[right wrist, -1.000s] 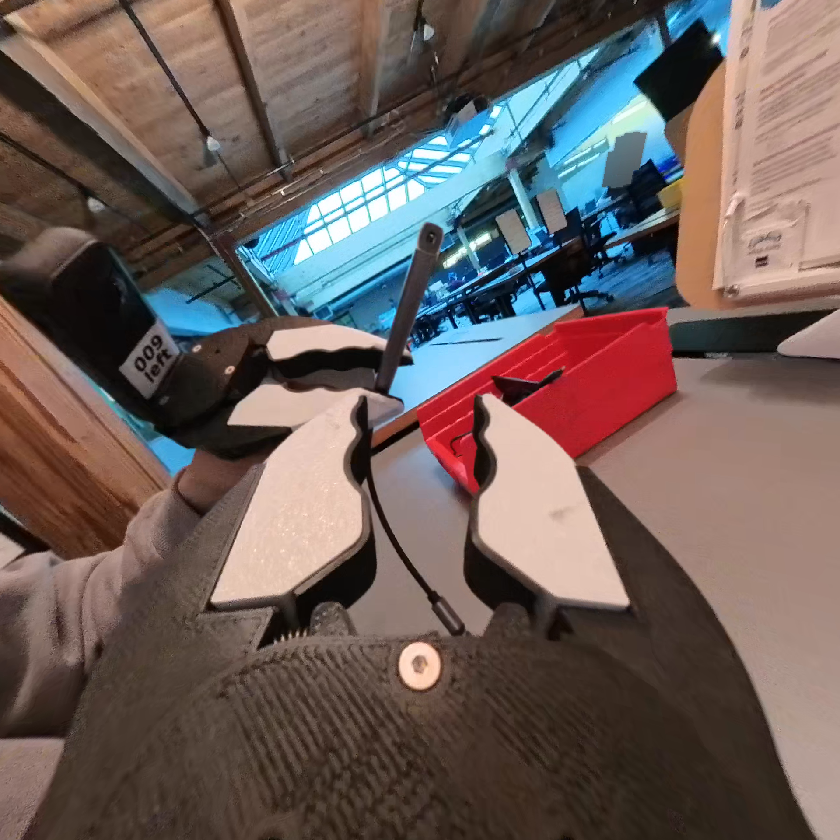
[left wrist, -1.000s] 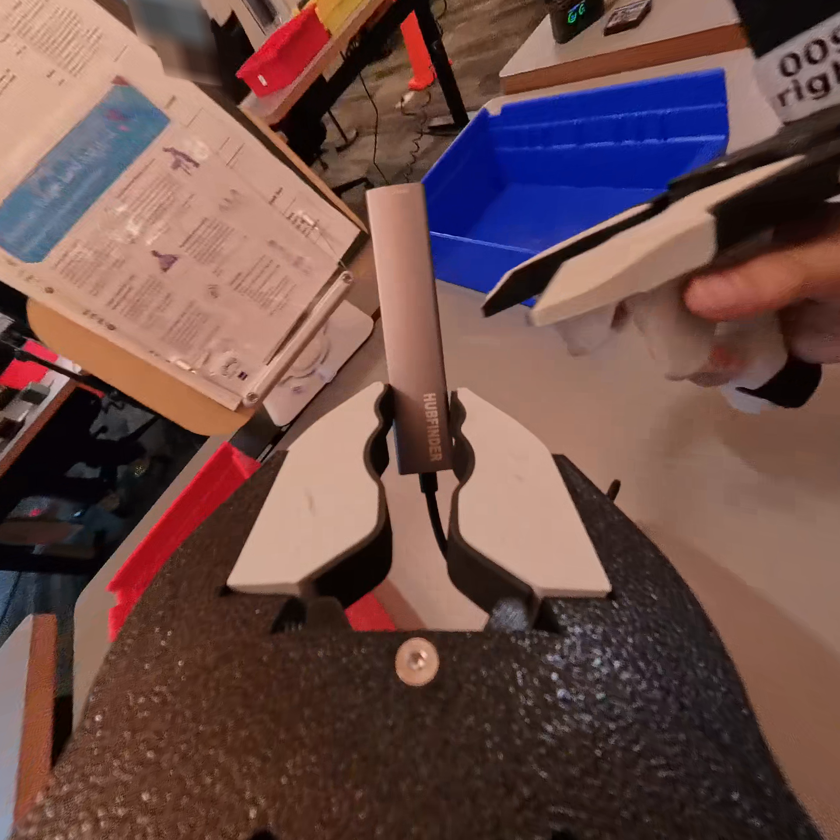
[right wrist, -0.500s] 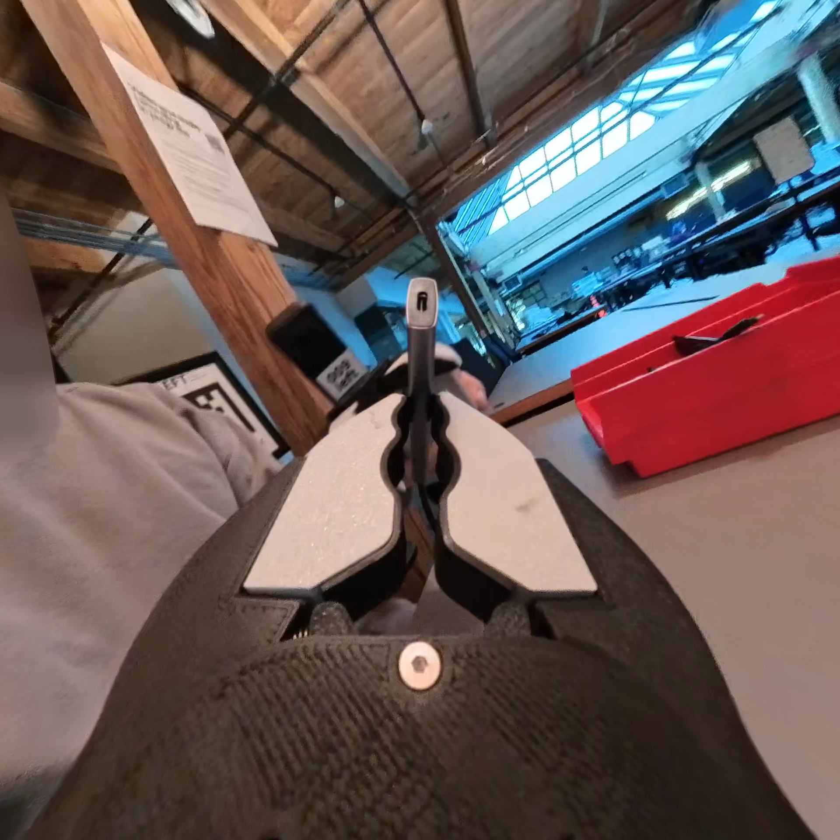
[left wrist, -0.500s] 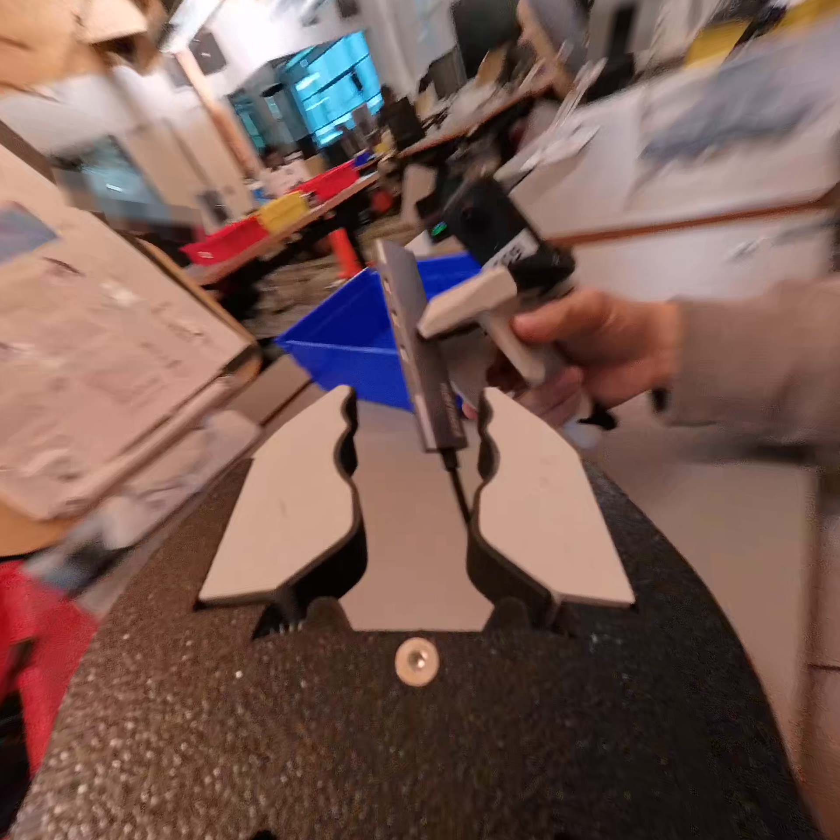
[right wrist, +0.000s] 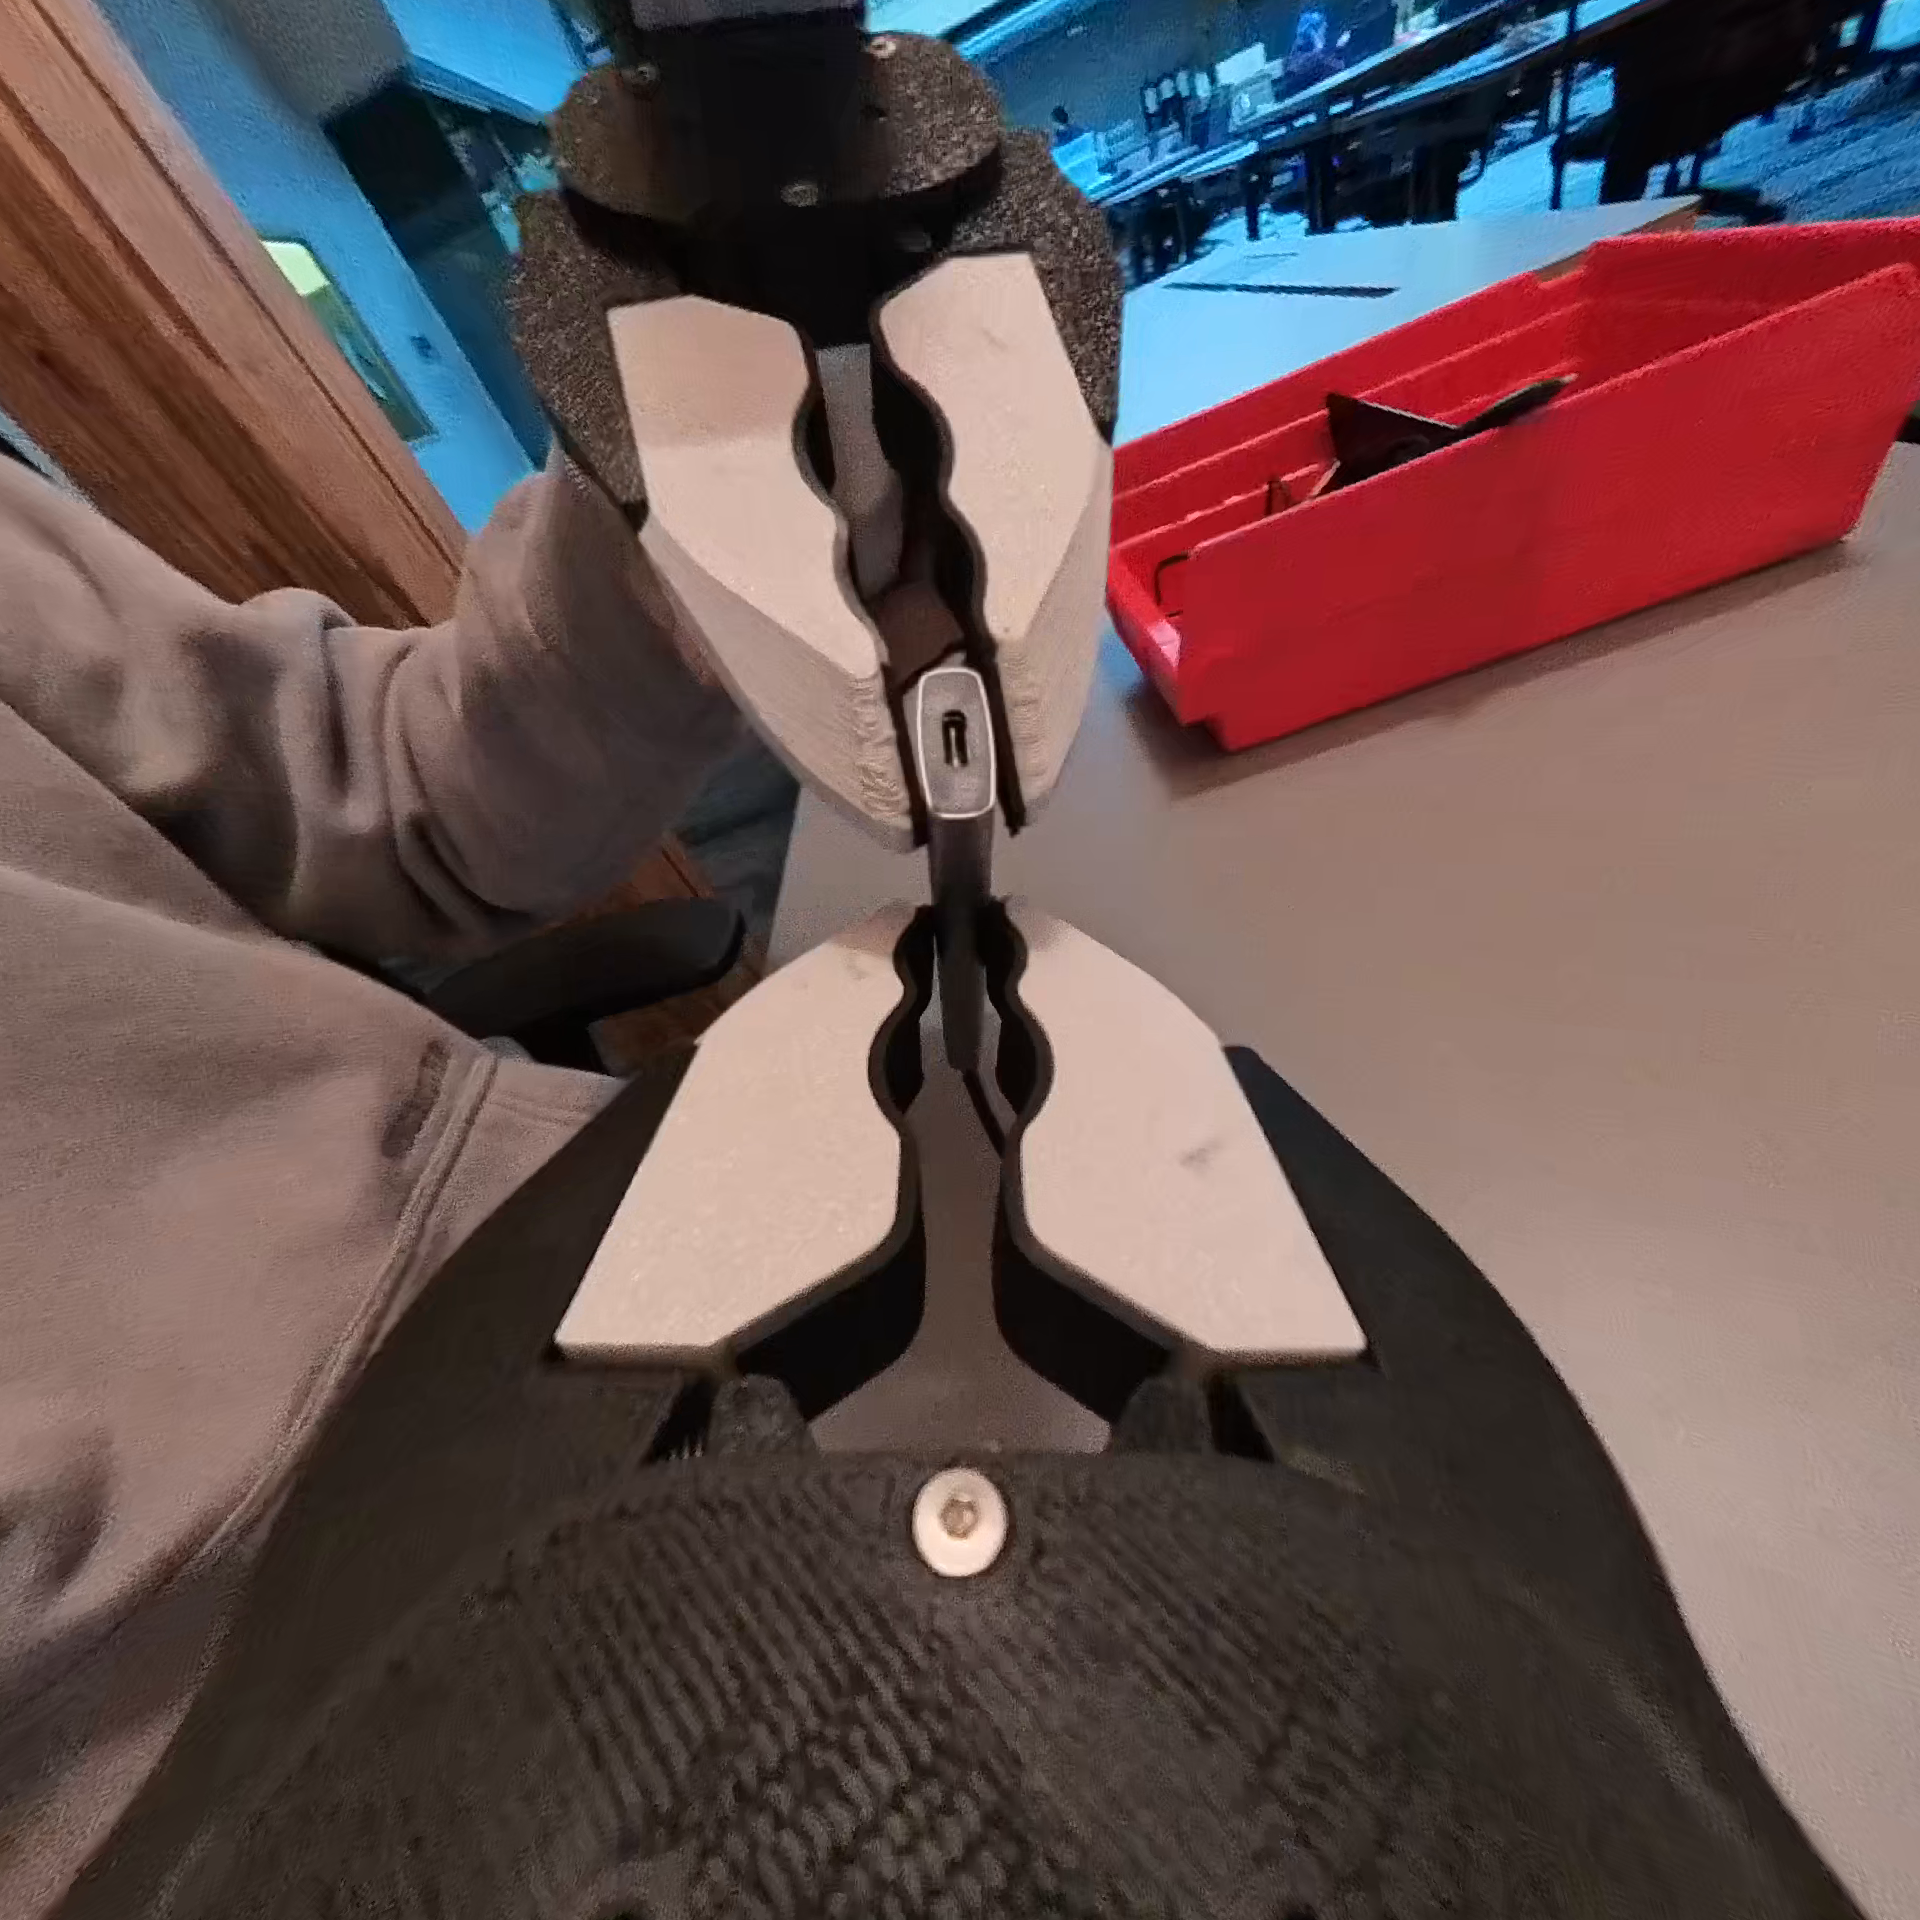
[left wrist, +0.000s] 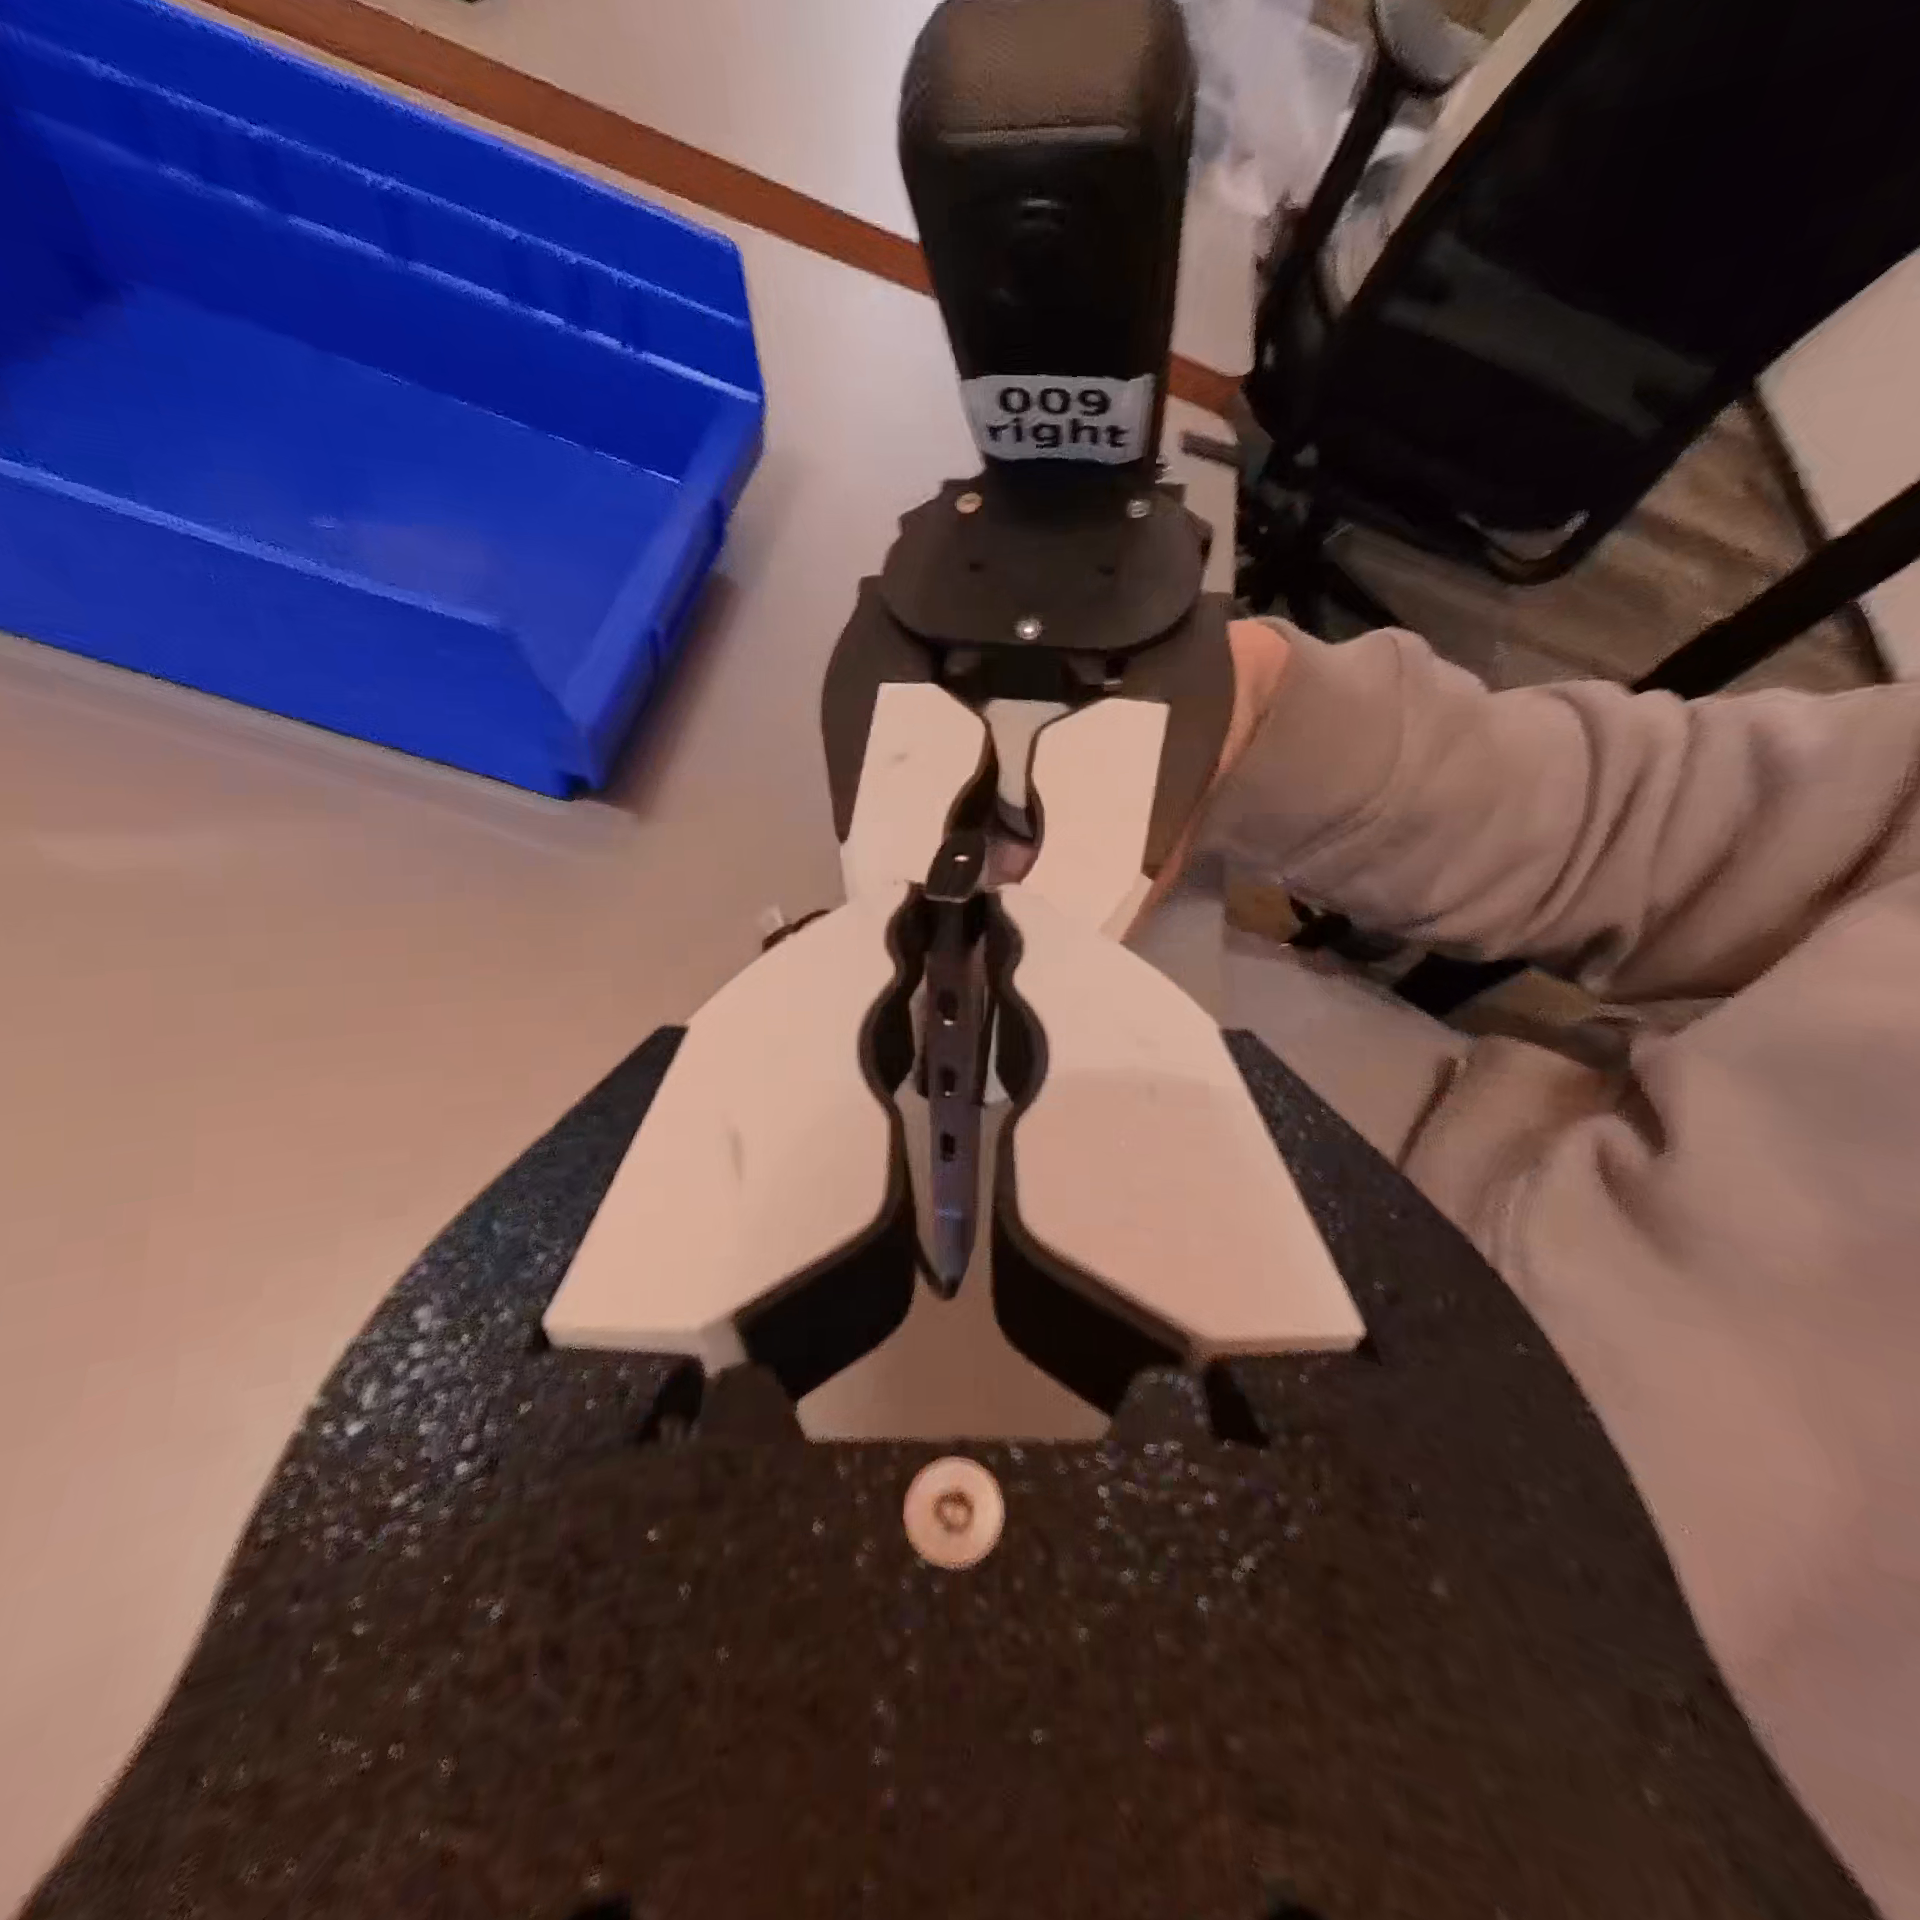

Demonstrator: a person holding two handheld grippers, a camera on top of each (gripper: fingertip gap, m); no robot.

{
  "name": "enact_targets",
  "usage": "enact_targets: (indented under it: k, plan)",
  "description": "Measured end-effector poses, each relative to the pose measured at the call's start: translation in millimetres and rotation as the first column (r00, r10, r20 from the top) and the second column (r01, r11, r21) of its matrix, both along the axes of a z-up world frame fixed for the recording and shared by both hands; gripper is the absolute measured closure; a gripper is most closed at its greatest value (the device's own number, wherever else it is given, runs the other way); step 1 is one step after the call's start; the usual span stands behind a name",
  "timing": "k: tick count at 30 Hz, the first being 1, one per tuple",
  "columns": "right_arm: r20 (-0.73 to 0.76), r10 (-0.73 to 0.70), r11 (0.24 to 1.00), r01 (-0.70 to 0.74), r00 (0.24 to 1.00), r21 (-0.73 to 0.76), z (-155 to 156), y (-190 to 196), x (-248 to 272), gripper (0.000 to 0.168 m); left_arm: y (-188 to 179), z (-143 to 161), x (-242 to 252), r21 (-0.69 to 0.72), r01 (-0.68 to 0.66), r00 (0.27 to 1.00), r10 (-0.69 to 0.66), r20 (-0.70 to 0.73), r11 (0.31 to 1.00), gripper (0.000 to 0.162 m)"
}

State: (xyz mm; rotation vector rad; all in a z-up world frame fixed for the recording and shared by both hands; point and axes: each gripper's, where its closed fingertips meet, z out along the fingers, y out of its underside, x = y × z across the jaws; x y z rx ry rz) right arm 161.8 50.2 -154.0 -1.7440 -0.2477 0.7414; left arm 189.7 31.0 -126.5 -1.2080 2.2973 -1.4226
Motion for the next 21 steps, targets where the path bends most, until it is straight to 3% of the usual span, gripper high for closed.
enact_targets:
  k: [3,5,7,9,12,14,18,21]
  plan:
    - [0.034,-0.193,0.98,0.191,0.981,0.064,-2.4,8.4,21.6,0.154,16.0,-0.9,18.3,-0.047,-0.155,0.987,0.157,0.035,0.987,0.153]
    - [0.057,-0.392,0.911,0.379,0.918,0.165,5.2,14.3,39.6,0.122,41.0,6.9,35.9,-0.211,-0.321,0.942,0.334,0.026,0.923,0.153]
    - [0.142,-0.581,0.8,0.531,0.801,0.279,10.6,14.9,53.3,0.109,67.9,14.1,48.0,-0.437,-0.449,0.876,0.48,-0.046,0.779,0.153]
    - [0.247,-0.673,0.725,0.556,0.697,0.406,14.0,13.7,50.3,0.106,87.4,16.9,53.0,-0.642,-0.496,0.828,0.541,-0.147,0.585,0.153]
    - [0.363,-0.782,0.619,0.57,0.506,0.54,15.4,10.4,51.4,0.107,99.2,15.9,53.8,-0.844,-0.468,0.82,0.486,-0.303,0.263,0.153]
    - [0.375,-0.806,0.59,0.571,0.457,0.571,14.8,7.9,52.3,0.11,97.0,6.0,54.7,-0.876,-0.465,0.821,0.432,-0.374,0.127,0.153]
    - [0.361,-0.797,0.602,0.594,0.484,0.533,1.0,5.3,59.0,0.119,85.3,-12.4,55.7,-0.87,-0.492,0.812,0.372,-0.45,0.022,0.153]
    - [0.335,-0.79,0.607,0.578,0.514,0.545,-5.6,1.9,60.5,0.134,80.2,-17.4,56.7,-0.857,-0.516,0.801,0.366,-0.474,0.018,0.153]
